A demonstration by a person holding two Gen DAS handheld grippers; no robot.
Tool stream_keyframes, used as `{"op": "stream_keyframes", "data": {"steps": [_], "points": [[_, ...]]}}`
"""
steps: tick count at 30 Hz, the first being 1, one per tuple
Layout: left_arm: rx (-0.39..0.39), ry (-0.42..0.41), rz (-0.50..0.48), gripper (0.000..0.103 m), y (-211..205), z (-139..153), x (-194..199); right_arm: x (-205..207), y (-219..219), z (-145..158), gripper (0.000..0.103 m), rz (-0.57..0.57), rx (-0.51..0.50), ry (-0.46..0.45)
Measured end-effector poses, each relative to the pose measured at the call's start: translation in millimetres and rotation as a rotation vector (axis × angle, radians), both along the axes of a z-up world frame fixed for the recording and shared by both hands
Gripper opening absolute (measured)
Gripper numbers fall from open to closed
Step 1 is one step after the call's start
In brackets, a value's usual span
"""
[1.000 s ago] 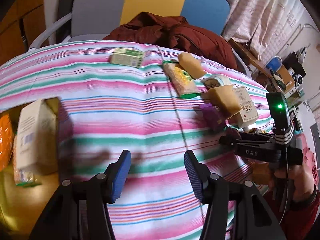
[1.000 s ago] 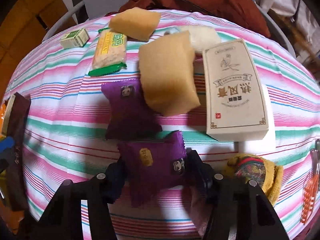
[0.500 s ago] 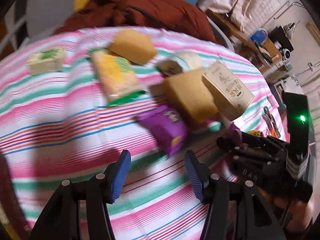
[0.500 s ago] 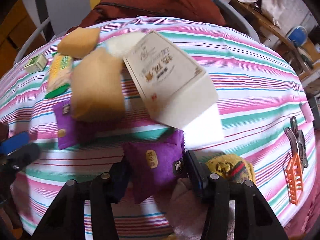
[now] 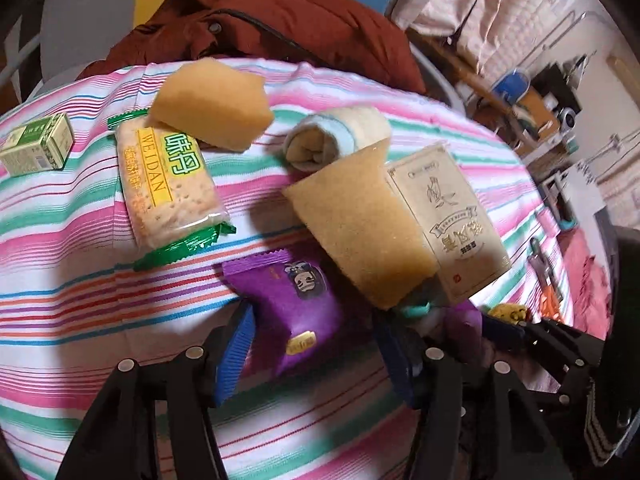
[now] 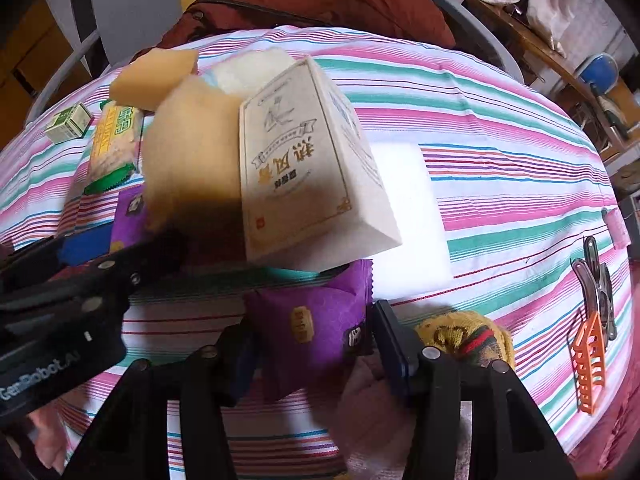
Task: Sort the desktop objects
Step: 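Grasp another purple snack packet with the left tool while the right holds its packet, then carry both purple snack packets toward the gold tray with both tools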
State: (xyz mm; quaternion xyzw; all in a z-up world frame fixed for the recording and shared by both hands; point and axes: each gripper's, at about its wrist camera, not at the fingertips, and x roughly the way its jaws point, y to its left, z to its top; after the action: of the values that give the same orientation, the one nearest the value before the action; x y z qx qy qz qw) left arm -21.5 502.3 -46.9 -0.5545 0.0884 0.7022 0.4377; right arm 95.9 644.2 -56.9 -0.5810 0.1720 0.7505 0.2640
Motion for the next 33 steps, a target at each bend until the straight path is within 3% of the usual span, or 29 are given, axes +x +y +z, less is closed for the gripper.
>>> {"op": "stream_keyframes", "data": {"steps": [4,8,17,25,33], "points": [[0.026,0.037,-0.028,0.044,-12,-1,1,1,2,0,0.056,0.006,0.007,-0.001],[0.027,0.104,-0.050,0.044,-30,1,6,-2,2,-3,0.056,0.016,0.017,-0.004],[0.097,0.126,-0.016,0.043,-82,2,11,-3,-6,-5,0.056,0.045,-0.058,0.056],[0.169,0.076,0.065,0.043,-141,0,20,-16,-30,4,0.055,0.167,-0.161,0.170],[0.206,0.042,0.134,0.043,-185,-5,33,-1,-94,16,0.055,0.260,-0.222,0.192]]}}
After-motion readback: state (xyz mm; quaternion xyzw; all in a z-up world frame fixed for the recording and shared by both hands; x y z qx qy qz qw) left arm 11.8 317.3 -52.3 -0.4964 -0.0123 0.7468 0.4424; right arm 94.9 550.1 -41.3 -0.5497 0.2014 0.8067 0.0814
